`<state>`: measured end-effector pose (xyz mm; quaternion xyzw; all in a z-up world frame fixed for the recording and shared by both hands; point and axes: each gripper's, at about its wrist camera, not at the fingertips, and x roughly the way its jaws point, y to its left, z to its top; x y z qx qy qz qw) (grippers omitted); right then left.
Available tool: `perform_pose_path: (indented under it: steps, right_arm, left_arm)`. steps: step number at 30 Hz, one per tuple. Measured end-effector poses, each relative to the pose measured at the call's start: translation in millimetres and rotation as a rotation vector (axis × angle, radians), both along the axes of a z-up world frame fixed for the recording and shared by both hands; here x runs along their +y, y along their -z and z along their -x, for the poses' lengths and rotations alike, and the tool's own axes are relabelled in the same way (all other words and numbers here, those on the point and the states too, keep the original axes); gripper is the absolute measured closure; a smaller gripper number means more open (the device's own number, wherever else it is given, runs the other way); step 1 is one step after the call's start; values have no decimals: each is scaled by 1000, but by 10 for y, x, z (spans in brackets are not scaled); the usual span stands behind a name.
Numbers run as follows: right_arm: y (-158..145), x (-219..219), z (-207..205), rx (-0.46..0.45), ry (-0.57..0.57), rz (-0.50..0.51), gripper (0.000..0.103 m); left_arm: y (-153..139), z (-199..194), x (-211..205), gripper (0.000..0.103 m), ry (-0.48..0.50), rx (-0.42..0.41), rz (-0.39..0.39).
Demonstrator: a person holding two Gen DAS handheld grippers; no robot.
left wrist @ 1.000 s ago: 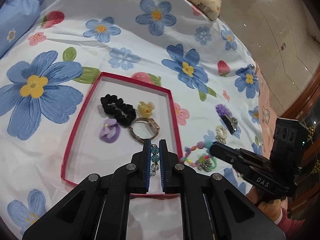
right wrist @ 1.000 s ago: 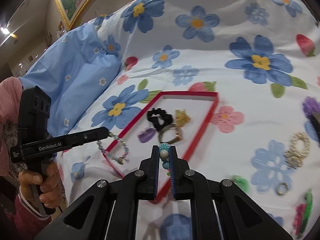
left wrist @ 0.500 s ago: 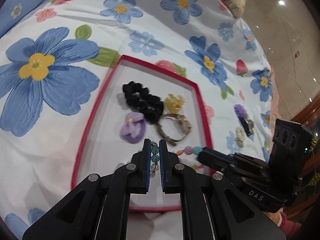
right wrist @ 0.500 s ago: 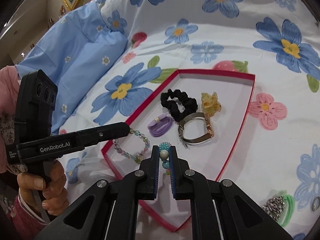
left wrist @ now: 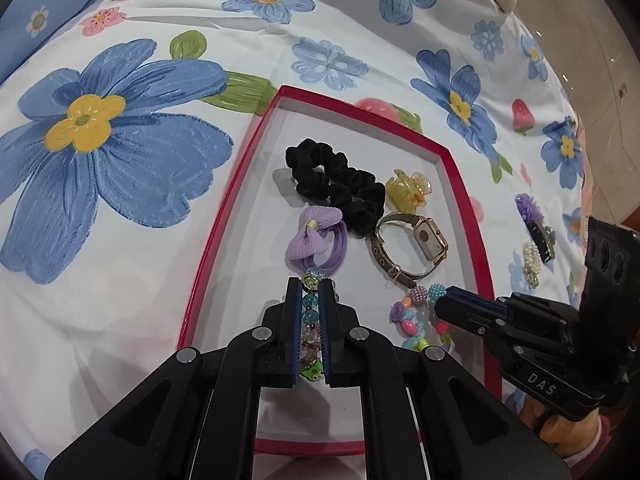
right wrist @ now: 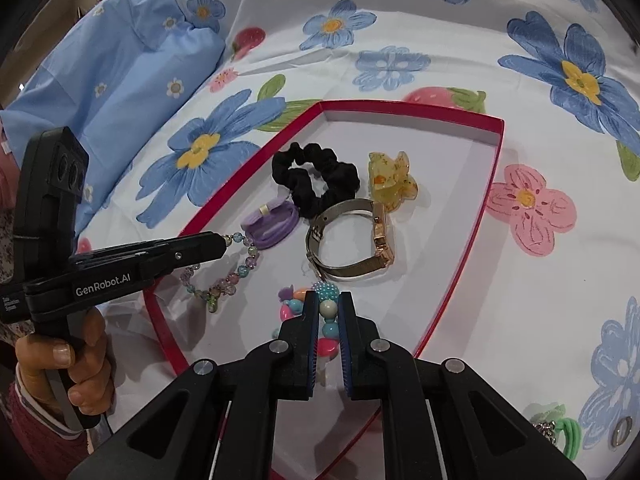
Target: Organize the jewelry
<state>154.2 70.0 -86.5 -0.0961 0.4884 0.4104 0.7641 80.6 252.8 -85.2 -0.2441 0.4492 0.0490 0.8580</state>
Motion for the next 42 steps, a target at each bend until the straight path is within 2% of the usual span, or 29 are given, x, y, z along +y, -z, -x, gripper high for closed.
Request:
perform_pose_path:
  steps: [8,11,15,17,19,20,30,37,42]
  right_arm:
    - [-10,-28,0,8,5,-16,90]
    - [-49,-68,-2,11,15,-35,85]
    - [-160,-158,24,8,30,-70,84]
    - [-238,-231,49,2,41,-95,76]
    - [-316,-310,78,-7,53,-121,71]
    - [-351,-349,95,-11,58,-133,69]
    - [-565,-953,244,-35,146,-203,67]
    - [-676,-1567,328,-90,246,-199,66]
    - [-725,-2036,354,-122,342,-189,65]
  left_arm:
    - [-13,0,-32,94,-8,18,-24]
    - [-47,10,-67,86,-8,19,-35]
    - [-157,64,-119,73,-23,-2,-52]
    - [-217,111,-148,67,-34,-15,-56]
    - [-266,152,-188,53,-42,-22,-65]
    - [-304,190,-226,52,-44,-31,-71]
    - [-570,407,-551,25,-61,-93,-58]
    - [-671,529,-906,19,-39,-124,-50]
    - [-656,543,-1280,18,16,-114,-87]
